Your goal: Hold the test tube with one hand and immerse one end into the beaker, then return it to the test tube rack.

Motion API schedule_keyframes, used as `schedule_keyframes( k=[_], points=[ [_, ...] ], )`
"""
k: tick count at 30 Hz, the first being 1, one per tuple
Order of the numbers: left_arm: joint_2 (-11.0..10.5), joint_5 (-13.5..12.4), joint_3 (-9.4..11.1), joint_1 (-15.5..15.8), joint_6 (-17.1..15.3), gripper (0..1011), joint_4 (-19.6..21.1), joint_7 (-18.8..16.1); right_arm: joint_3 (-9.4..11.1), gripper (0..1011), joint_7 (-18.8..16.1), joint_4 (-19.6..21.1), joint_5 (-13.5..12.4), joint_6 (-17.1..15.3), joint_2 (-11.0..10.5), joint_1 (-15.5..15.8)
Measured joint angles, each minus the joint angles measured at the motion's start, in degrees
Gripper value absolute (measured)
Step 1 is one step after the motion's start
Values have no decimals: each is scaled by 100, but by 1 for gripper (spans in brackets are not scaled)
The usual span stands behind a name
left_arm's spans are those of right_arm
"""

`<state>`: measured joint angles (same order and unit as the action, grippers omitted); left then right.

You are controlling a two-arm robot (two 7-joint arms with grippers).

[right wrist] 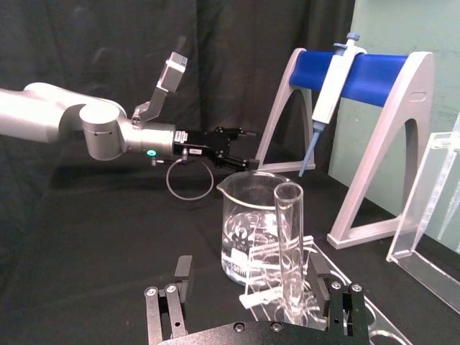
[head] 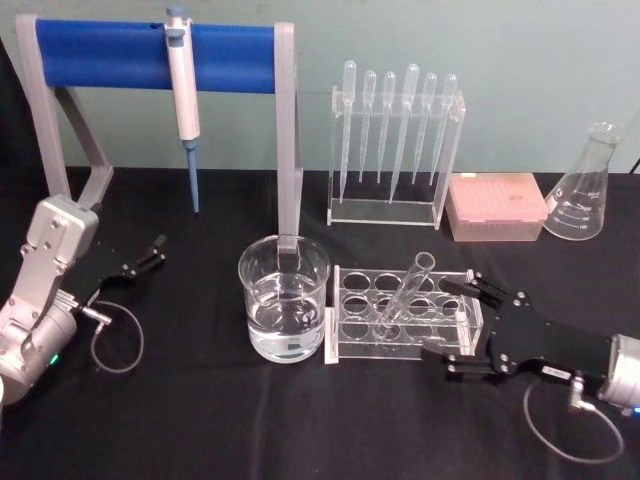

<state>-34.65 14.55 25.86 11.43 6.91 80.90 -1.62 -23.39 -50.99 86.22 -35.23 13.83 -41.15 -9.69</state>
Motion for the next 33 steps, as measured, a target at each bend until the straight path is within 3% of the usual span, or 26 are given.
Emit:
schedule_keyframes(
  k=[7,33],
  points=[
    [0,0,0,0,0,1000,0,0,-175,1003,149,-90,67,-175,214,-269],
    [0,0,0,0,0,1000,0,0,-401,1003,455,-579,92,-468,661,-782]
  ],
)
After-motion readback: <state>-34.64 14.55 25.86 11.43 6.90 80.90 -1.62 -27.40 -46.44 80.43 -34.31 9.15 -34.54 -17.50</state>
